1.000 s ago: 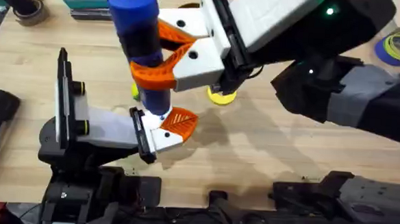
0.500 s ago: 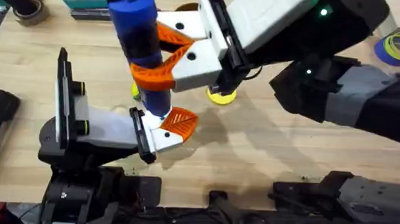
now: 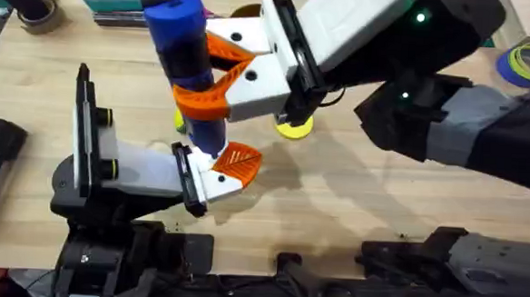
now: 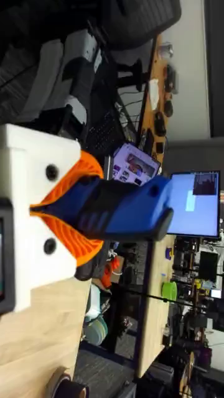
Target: Pick up the gripper from the table and insert it into the empty holder that is missing its gripper. Then pick up a screw, insert it into the mounting hole, and use the screwdriver to tighten it. Finally, clean up the table by picking up the vegetable and placing it into the bucket.
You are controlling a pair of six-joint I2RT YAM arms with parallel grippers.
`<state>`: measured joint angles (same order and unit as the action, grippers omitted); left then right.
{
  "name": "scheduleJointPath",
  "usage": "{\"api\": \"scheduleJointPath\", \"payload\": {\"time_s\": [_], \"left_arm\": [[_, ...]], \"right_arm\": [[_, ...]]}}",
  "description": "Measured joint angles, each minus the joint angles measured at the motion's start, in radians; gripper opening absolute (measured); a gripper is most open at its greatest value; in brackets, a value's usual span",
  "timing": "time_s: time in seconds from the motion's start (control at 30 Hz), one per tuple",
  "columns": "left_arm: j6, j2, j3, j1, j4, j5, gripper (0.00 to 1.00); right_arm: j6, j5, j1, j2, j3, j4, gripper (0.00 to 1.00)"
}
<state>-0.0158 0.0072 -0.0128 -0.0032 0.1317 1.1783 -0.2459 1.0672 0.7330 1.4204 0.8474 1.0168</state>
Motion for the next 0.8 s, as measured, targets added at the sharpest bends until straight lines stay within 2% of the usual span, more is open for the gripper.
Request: {"api": "scheduleJointPath", "payload": {"time_s": [0.8], "left_arm": [[0.0,0.0,0.0,0.0,0.0,0.0,0.005]], "right_arm": [[0.0,0.0,0.0,0.0,0.0,-0.014,0.023]]}}
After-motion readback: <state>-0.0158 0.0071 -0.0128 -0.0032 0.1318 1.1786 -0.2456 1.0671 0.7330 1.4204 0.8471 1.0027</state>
